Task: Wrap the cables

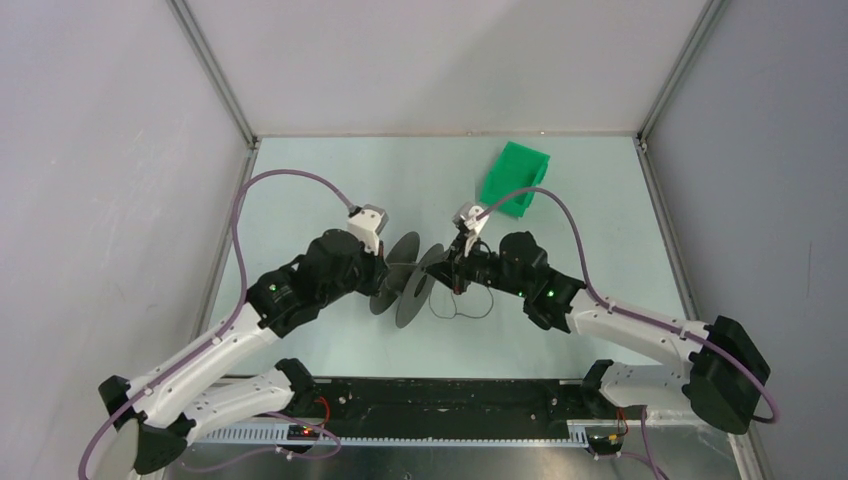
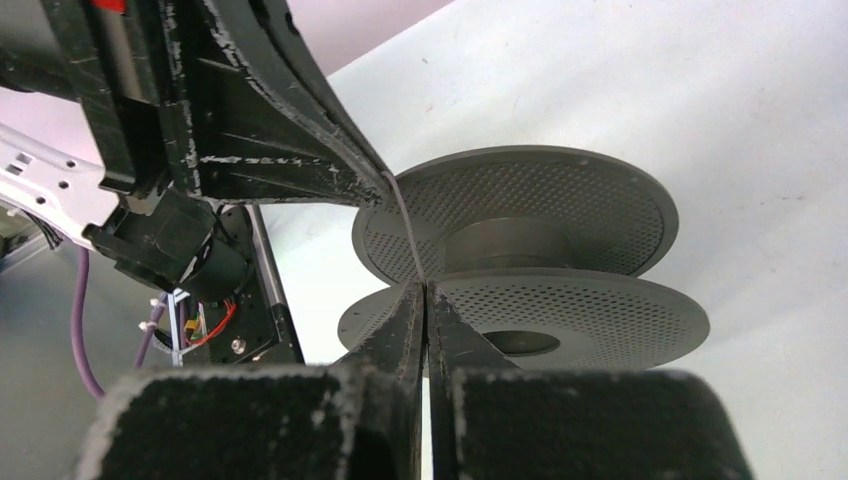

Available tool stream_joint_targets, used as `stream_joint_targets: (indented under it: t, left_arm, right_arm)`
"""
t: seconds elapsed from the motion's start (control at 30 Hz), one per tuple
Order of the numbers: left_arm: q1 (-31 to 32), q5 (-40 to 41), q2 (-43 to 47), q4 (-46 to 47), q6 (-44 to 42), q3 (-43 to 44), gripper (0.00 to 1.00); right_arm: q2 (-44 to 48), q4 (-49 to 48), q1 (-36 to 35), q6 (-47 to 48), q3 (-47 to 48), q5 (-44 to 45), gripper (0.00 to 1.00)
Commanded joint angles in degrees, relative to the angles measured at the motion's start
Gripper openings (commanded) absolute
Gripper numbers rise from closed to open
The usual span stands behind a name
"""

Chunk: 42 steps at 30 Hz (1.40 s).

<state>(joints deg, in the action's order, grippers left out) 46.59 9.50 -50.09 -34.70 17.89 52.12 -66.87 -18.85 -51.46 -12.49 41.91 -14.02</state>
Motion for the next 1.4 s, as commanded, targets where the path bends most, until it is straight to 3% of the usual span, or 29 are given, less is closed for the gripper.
stream_joint_targets:
  t: [0.0, 0.2, 0.43, 0.67, 1.0, 1.37]
  left_arm:
    - [-0.4, 5.6, -1.2, -2.3, -1.0, -0.5, 0.12]
    - [-0.4, 8.2, -0.9, -2.4, -0.6, -0.1, 0.36]
    - [-0.4, 8.7, -0.6, -2.9, -2.3, 0.8, 0.5]
    - [-0.9, 11.9, -1.2, -2.9, -6.3, 3.9, 0.72]
    - [-5.0, -3.3, -4.2, -2.9, -9.5, 6.5, 0.77]
    - [-5.0, -3.8, -2.5, -2.6, -4.2, 3.1, 0.69]
  right_arm:
    - [-1.9, -3.3, -2.2, 1.5, 2.3, 2.5, 0.0]
    - [-4.0, -3.6, -2.9, -1.6, 2.3, 8.0, 0.0]
    - [-5.8, -4.8, -2.9, -3.9, 2.3, 8.8, 0.0]
    - [-5.9, -4.9, -2.9, -4.0, 2.3, 10.2, 0.0]
    - [-5.1, -4.5, -2.6, -4.6, 2.3, 11.1, 0.0]
    - [-6.3, -5.0, -3.2, -8.6, 2.3, 12.0, 0.0]
